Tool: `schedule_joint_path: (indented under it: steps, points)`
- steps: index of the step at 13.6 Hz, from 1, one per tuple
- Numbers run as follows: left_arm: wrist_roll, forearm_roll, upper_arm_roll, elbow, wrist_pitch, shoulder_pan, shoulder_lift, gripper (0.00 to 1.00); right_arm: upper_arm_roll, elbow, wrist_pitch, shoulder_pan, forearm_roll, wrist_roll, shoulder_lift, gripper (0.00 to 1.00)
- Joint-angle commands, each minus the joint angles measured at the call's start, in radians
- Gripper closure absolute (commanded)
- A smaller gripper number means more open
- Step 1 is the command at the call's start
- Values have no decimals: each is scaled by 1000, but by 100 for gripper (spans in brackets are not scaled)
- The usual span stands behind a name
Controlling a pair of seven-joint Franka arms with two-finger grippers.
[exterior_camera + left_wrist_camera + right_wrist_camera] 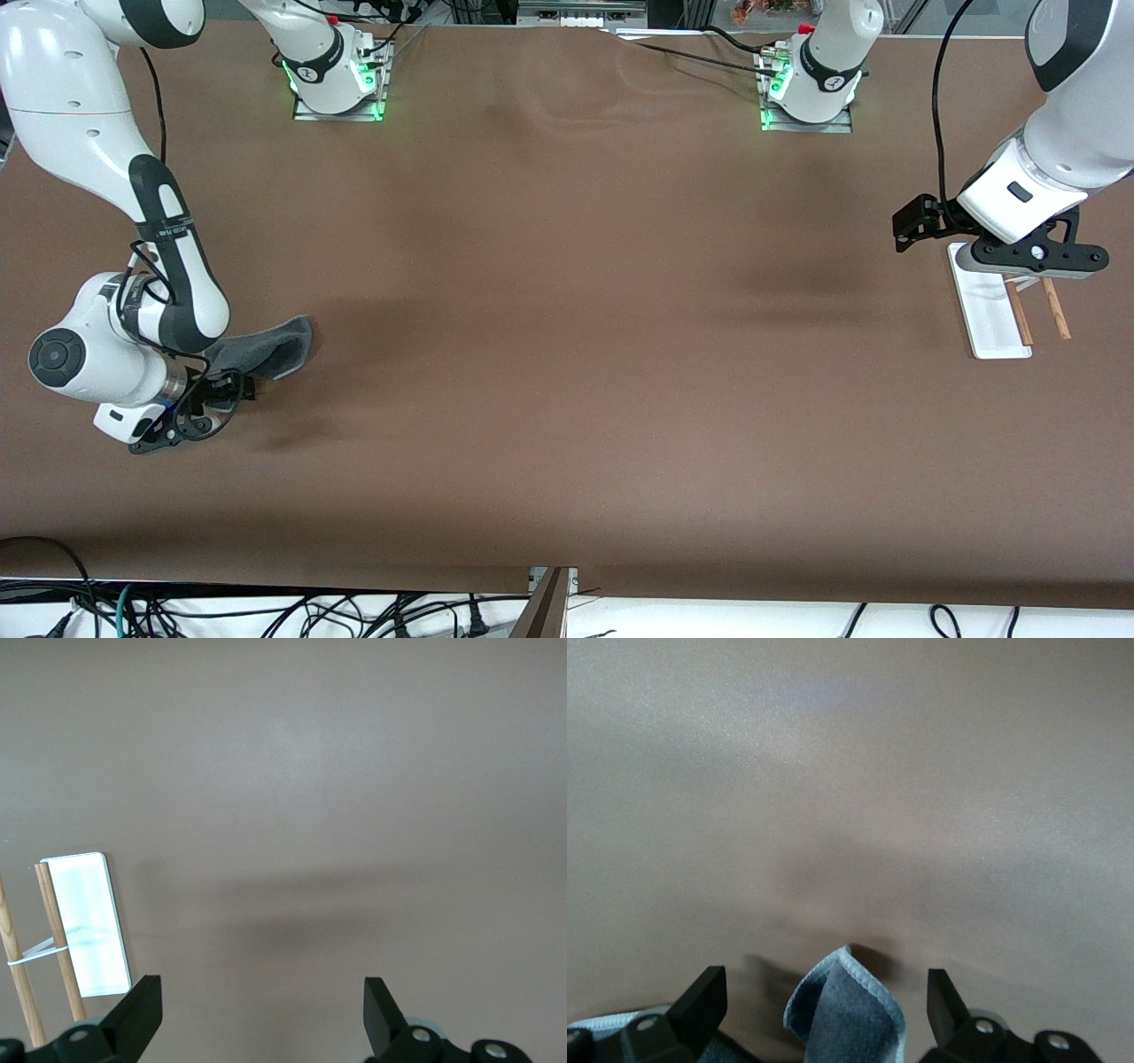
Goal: Pass towel and hang on rack
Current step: 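Close the right gripper on a corner of the grey towel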
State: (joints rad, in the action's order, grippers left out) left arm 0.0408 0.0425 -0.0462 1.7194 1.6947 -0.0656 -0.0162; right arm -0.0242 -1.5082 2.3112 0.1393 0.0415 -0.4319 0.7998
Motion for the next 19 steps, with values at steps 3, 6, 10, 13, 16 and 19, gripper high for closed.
schedule_joint_path:
  steps: [3,6,10,13,16,19]
  points:
    - [-18,28,0,-8,-18,0,5,0,-10,14,2,11,-18,-24,10,12]
    - [-18,28,0,-8,-18,-2,5,0,-11,14,-1,11,-20,-24,10,30]
    - [-18,28,0,-8,-20,0,5,0,-11,13,-4,11,-20,-25,10,47]
    - [-16,28,-1,-8,-20,-2,5,0,-11,13,-24,14,-20,-27,9,56]
    - [-18,28,-3,-8,-29,-2,7,0,-11,14,-46,14,-20,-27,6,72]
    - [-18,28,-3,-9,-38,-2,7,0,-11,14,-59,16,-17,-42,4,92]
